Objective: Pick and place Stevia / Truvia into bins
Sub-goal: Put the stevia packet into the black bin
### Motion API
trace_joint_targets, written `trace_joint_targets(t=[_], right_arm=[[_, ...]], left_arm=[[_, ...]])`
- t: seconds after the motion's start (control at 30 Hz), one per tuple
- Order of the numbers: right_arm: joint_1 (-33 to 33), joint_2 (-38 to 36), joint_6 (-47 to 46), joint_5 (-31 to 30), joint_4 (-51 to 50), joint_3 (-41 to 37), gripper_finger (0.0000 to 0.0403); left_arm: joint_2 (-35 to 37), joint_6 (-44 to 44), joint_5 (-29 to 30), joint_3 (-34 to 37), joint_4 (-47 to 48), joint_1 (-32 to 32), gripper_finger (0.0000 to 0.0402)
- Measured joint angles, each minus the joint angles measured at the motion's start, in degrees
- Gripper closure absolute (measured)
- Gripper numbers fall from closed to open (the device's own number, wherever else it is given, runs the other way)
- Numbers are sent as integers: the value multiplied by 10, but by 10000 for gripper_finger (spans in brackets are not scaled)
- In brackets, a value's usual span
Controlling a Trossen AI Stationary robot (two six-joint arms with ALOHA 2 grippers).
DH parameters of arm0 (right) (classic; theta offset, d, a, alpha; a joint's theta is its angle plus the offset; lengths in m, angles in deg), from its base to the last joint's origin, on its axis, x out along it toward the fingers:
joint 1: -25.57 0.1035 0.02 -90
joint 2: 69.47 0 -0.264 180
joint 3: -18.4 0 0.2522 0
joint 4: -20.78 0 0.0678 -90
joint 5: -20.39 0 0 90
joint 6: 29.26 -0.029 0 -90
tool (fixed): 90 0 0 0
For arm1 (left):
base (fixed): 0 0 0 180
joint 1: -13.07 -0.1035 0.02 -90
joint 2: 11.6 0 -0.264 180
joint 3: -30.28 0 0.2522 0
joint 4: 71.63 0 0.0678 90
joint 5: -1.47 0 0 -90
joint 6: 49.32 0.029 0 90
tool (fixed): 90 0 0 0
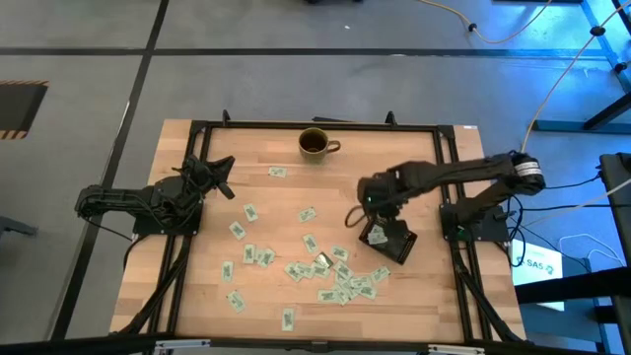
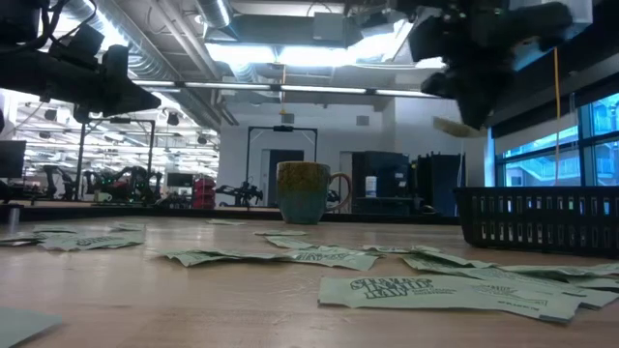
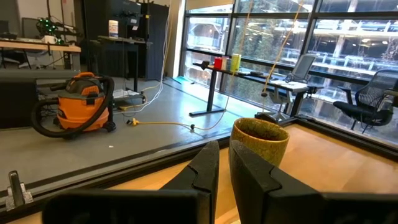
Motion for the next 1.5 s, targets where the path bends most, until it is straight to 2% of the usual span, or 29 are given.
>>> trace_joint_targets(t=[0.3, 0.5, 0.93, 1.33, 1.5], right_arm=[[60, 38, -128, 1, 22, -63, 399], [81, 66, -172, 1, 30, -83, 398], [95, 88, -174, 1, 91, -83, 395], [95, 88, -191, 1, 86, -81, 341], [96, 86, -207, 2, 64, -55, 332]], left_arm=[[-4, 0, -1, 0, 0, 0, 368], [-4, 0, -1, 0, 0, 0, 368], [-4, 0, -1, 0, 0, 0, 368], [-4, 0, -1, 0, 0, 0, 368], [-4, 0, -1, 0, 0, 0, 368]])
